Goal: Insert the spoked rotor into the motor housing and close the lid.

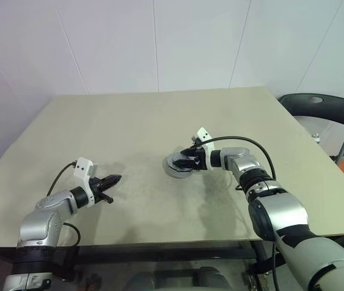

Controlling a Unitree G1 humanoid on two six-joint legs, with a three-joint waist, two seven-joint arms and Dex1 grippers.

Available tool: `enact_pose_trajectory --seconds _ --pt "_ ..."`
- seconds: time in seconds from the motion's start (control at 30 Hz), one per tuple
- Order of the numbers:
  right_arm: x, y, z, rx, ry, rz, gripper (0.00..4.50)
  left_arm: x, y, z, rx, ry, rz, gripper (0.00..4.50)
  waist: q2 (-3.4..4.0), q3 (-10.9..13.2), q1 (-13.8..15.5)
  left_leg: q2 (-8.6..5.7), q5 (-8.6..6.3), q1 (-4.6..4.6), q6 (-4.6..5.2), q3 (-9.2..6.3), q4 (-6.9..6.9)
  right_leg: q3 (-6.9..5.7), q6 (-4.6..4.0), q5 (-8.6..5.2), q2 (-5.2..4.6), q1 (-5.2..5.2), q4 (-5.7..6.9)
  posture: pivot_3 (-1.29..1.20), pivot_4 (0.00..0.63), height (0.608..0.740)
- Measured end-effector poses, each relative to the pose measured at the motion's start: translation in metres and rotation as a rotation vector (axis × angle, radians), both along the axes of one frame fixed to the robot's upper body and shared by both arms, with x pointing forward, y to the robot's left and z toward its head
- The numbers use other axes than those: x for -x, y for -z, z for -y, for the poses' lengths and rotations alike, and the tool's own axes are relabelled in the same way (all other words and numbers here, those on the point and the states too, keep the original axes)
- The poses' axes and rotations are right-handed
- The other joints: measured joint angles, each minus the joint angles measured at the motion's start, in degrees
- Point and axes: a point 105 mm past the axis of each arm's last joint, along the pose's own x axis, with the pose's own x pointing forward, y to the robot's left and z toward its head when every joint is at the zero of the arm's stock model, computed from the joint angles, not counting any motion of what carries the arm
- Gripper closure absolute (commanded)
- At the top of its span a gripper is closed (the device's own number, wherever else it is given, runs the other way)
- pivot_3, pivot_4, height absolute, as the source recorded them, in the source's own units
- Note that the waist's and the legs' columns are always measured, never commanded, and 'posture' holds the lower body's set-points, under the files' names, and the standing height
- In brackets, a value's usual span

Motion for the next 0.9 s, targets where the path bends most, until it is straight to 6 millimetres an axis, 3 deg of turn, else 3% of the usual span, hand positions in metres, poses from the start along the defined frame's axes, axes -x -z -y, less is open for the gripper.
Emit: enact_pose_trajectory --seconds 0.53,0.9 --pt "0.012 0.004 -0.013 0.117 -0.171 0.143 1.4 0.0 0.001 -0.001 -0.008 -0.005 0.005 4.5 0.0 0.0 -0.25 0.02 -0.01 0.01 0.01 0.0 -0.08 0.0 0.0 -0.01 0.03 -0.03 -0.04 0.0 0.0 0.74" --pt "0.012 0.005 -0.01 0.122 -0.167 0.134 1.4 0.002 0.002 -0.001 -0.009 -0.01 0.002 4.5 -0.01 0.0 -0.21 0.03 -0.02 0.02 0.02 0.0 -0.12 0.0 -0.02 -0.02 0.03 -0.01 -0.09 0.0 0.0 0.74"
